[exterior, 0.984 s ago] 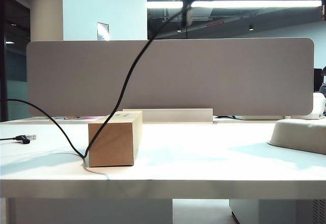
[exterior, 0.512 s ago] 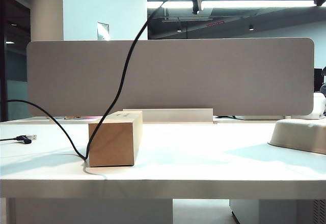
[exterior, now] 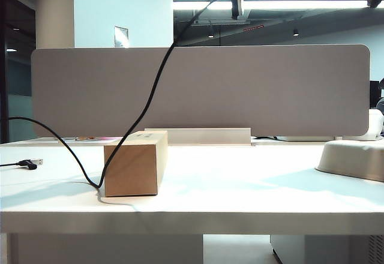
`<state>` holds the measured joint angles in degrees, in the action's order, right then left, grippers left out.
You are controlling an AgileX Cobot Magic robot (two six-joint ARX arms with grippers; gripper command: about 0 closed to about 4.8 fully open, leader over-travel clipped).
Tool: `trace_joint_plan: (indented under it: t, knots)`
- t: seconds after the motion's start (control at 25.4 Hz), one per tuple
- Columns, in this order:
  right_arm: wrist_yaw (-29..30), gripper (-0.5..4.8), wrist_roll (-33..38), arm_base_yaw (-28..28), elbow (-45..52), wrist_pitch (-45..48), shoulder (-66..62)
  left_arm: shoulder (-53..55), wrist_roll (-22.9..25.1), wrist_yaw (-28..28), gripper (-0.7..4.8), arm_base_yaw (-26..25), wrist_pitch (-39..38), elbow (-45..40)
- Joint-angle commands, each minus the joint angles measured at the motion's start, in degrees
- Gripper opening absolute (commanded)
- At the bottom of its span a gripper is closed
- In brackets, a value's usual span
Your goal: Pick up the charging cable and the phone, plug the charging cable into the charging port on the phone, and finally place them back on the table.
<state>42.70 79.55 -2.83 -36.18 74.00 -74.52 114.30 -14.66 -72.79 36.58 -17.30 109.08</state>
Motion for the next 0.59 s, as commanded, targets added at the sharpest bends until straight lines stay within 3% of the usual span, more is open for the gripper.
trace_joint_plan:
  t: [0.04, 0.59]
  knots:
    - [-0.1, -0.06, 0.0, 0.0, -0.4, 2.9, 0.4, 0.1, -1.3, 0.0, -0.06, 0.1, 1.4, 0.1]
    - [-0.2, -0.06, -1.8, -0.1, -0.4, 1.9, 0.4, 0.1, -2.9, -0.6, -0.06, 0.1, 2.1, 0.1]
